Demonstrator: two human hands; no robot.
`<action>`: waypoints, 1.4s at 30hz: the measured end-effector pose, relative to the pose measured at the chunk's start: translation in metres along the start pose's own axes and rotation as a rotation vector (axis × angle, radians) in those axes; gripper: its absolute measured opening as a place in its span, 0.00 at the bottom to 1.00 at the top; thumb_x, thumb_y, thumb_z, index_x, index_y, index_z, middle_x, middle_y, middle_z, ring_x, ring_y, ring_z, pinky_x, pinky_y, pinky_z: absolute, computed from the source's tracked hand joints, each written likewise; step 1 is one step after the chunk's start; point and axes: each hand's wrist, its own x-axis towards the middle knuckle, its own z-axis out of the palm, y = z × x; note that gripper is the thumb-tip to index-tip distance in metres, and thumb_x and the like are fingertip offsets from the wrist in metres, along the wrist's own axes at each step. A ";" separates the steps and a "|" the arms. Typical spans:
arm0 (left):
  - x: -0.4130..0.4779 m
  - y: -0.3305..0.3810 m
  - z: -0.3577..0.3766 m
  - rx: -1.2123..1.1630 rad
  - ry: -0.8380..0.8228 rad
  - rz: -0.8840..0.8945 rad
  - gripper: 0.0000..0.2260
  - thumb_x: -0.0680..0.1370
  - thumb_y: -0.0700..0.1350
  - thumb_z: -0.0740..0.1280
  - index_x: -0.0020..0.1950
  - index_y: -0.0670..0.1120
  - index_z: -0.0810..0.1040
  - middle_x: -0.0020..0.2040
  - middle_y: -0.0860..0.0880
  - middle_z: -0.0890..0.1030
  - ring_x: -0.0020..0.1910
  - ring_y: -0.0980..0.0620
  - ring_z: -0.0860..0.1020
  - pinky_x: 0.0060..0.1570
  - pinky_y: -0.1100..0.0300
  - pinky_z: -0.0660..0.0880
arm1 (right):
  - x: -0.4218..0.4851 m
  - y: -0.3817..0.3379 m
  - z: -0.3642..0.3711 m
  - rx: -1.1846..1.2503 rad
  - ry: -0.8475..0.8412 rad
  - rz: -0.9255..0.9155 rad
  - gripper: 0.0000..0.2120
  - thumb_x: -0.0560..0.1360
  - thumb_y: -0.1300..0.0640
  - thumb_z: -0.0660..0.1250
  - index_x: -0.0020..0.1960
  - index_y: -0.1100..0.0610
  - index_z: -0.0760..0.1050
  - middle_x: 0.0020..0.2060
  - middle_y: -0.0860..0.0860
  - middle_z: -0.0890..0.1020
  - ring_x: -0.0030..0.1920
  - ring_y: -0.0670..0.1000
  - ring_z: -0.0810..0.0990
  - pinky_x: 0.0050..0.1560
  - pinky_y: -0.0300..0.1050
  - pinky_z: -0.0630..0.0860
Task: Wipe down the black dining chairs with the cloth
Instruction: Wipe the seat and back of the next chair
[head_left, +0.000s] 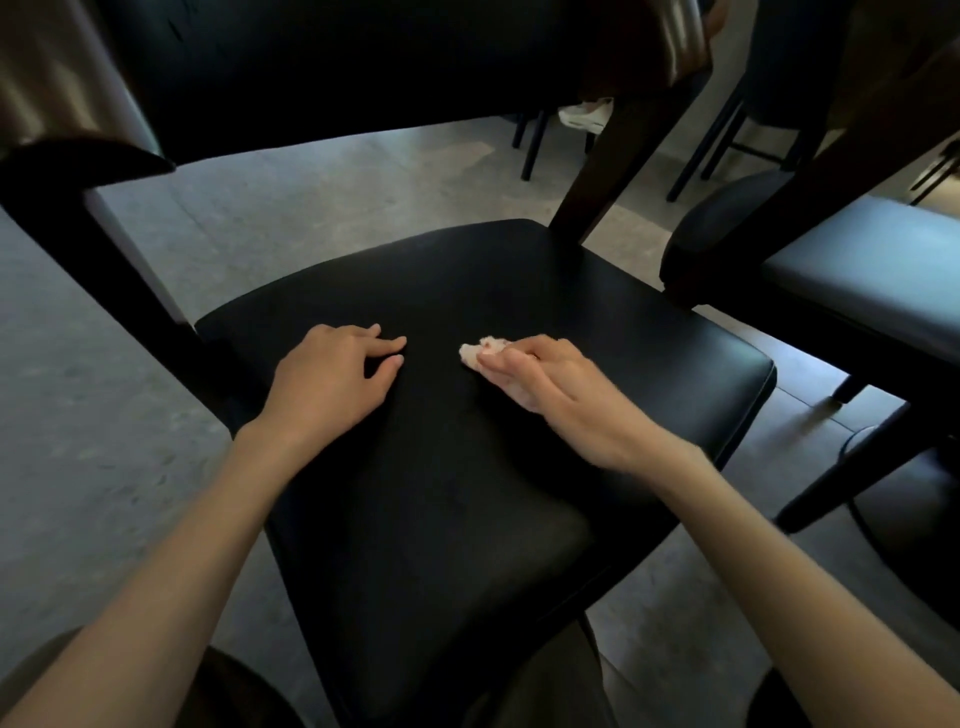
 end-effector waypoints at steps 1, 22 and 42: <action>0.000 -0.001 -0.001 -0.006 -0.002 0.000 0.17 0.79 0.56 0.61 0.68 0.59 0.73 0.71 0.54 0.72 0.69 0.48 0.69 0.61 0.46 0.74 | -0.001 0.001 -0.007 0.029 -0.014 -0.002 0.19 0.82 0.47 0.53 0.68 0.48 0.74 0.61 0.44 0.76 0.61 0.41 0.73 0.63 0.37 0.68; 0.040 -0.004 0.016 0.110 0.133 -0.058 0.21 0.81 0.57 0.55 0.74 0.57 0.64 0.74 0.50 0.67 0.73 0.48 0.63 0.71 0.49 0.60 | 0.104 0.029 0.004 -0.194 0.261 -0.111 0.19 0.79 0.52 0.64 0.69 0.49 0.71 0.58 0.50 0.72 0.56 0.49 0.72 0.54 0.40 0.67; 0.051 -0.009 0.024 0.046 0.223 -0.125 0.20 0.81 0.56 0.55 0.72 0.56 0.68 0.73 0.54 0.68 0.72 0.53 0.62 0.72 0.54 0.55 | 0.254 0.083 0.021 -0.493 0.045 -0.077 0.15 0.82 0.56 0.58 0.65 0.54 0.77 0.64 0.53 0.76 0.59 0.55 0.69 0.61 0.49 0.66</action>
